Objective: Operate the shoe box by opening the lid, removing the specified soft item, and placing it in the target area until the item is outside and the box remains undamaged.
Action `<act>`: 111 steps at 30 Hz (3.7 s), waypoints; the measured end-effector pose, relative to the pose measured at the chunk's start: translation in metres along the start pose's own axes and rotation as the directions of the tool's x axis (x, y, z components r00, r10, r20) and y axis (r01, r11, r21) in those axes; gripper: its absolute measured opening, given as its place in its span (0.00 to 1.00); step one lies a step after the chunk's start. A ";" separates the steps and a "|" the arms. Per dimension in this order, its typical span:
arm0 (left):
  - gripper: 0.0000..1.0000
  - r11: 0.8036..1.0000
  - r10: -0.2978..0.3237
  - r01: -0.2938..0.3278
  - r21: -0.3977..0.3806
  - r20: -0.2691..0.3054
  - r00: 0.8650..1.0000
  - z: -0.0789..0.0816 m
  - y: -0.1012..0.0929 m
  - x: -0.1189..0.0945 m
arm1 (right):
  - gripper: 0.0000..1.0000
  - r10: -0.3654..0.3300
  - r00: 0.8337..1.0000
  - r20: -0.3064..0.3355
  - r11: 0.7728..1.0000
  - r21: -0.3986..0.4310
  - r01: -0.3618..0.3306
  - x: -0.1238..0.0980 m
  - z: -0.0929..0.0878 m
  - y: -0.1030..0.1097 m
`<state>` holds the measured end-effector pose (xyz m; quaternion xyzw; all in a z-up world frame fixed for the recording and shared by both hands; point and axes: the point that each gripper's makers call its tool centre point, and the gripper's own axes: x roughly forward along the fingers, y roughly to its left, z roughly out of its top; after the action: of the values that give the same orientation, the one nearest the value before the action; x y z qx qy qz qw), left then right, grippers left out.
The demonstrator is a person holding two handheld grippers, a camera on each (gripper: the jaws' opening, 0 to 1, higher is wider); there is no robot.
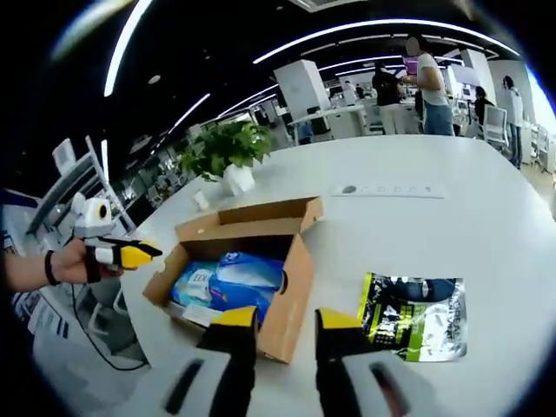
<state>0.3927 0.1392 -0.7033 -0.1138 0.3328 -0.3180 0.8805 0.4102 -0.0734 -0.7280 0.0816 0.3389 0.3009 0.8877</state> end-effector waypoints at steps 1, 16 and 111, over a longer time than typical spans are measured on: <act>0.24 1.000 0.001 -0.001 -0.005 0.001 1.000 -0.002 0.002 -0.003 | 0.23 0.002 1.000 -0.004 1.000 0.000 -0.002 0.002 0.000 0.001; 0.31 1.000 -0.002 0.003 -0.031 0.016 1.000 -0.015 0.006 -0.024 | 0.32 0.048 0.996 -0.079 0.992 -0.111 -0.057 0.037 0.007 0.027; 0.28 0.993 0.015 -0.021 -0.116 -0.057 0.998 -0.070 0.010 -0.062 | 0.00 0.141 0.950 -0.279 0.868 -0.427 -0.255 0.101 -0.002 0.079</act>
<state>0.3157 0.1867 -0.7282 -0.1528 0.3763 -0.2932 0.8655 0.4310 0.0496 -0.7578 -0.1321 0.3523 0.4698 0.7985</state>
